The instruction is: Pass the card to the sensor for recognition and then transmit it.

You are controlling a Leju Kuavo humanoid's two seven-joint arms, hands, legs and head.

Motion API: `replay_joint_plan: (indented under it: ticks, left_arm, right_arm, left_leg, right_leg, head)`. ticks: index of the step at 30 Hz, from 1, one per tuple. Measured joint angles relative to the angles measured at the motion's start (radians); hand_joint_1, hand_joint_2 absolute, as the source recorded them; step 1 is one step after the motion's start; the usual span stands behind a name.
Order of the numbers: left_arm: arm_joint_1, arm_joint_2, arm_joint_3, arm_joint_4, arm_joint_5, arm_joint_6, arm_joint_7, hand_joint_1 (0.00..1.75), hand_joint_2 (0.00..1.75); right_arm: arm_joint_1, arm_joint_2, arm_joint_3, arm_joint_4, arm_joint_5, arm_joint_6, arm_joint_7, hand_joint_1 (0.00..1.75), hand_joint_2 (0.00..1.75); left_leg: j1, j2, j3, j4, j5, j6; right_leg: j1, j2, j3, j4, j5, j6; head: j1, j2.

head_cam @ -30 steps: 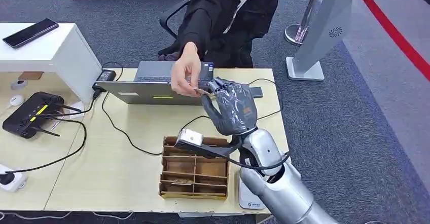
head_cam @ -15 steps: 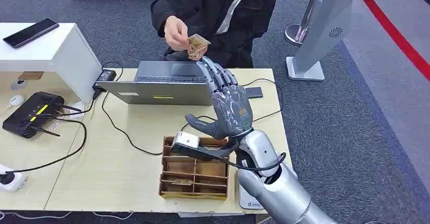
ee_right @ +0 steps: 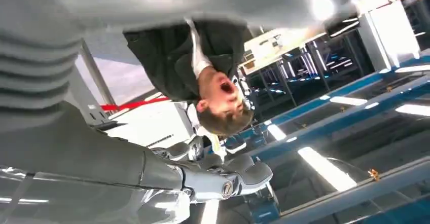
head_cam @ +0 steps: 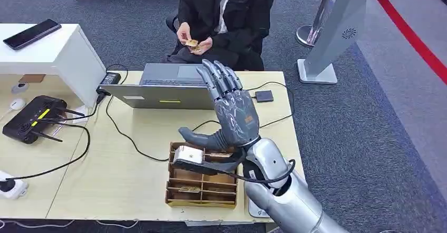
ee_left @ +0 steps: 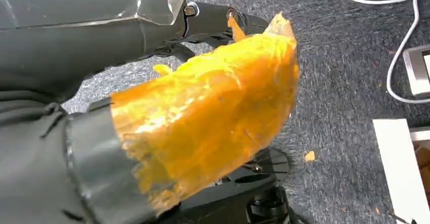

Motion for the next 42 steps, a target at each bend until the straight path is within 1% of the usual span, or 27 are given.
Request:
replay_joint_plan:
  ticks: [15,24,27,32,39,40,42]
  left_arm:
    - [0.016,0.000,0.000,0.000,0.035,0.009,-0.023,0.00,0.00]
    - [0.017,0.000,0.000,0.000,0.035,0.009,-0.024,0.00,0.00]
    - [0.019,0.000,0.000,0.000,0.039,0.012,-0.036,0.00,0.00]
    - [0.033,0.004,0.001,0.000,0.064,0.023,-0.058,0.00,0.00]
    - [0.045,0.006,0.002,0.000,0.090,0.029,-0.076,0.00,0.00]
    - [0.046,0.006,0.002,0.000,0.091,0.029,-0.076,0.00,0.00]
    - [0.048,0.007,0.002,0.000,0.094,0.030,-0.076,0.00,0.00]
  right_arm:
    - [0.086,-0.032,0.032,-0.077,-0.025,-0.036,-0.041,0.00,0.00]
    - [0.097,-0.041,0.038,-0.090,-0.027,-0.038,-0.042,0.00,0.00]
    - [0.105,-0.043,0.038,-0.095,-0.030,-0.045,-0.047,0.00,0.00]
    - [0.159,-0.056,0.038,-0.116,-0.053,-0.083,-0.071,0.00,0.00]
    - [0.249,-0.079,0.041,-0.124,-0.066,-0.116,-0.092,0.00,0.00]
    - [0.259,-0.082,0.041,-0.123,-0.066,-0.120,-0.094,0.00,1.75]
    - [0.278,-0.087,0.041,-0.121,-0.066,-0.123,-0.096,0.00,1.75]
  left_leg:
    - [0.000,0.000,0.000,0.000,0.000,0.000]
    - [0.000,0.000,0.000,0.000,0.000,0.000]
    - [0.000,0.000,0.000,0.000,0.000,0.000]
    - [0.000,0.000,0.000,0.000,-0.001,0.000]
    - [0.000,0.000,-0.001,0.000,-0.001,0.000]
    - [0.000,0.000,0.000,0.000,-0.001,0.000]
    - [0.000,0.000,-0.001,0.000,-0.001,0.000]
  right_leg:
    - [0.000,0.000,0.000,0.000,0.000,0.000]
    - [0.000,0.000,0.000,0.000,0.000,0.000]
    - [0.000,0.000,0.000,0.000,0.000,0.000]
    - [0.000,0.000,-0.001,0.000,-0.001,0.000]
    - [0.000,0.000,-0.001,0.000,-0.001,0.000]
    - [0.000,0.000,-0.001,0.000,-0.001,0.000]
    - [0.000,0.000,-0.001,0.000,-0.001,0.000]
  head:
    - [0.000,0.000]
    - [0.000,0.000]
    - [0.000,0.000]
    - [0.000,0.000]
    - [0.000,0.000]
    - [0.000,0.000]
    - [0.000,0.000]
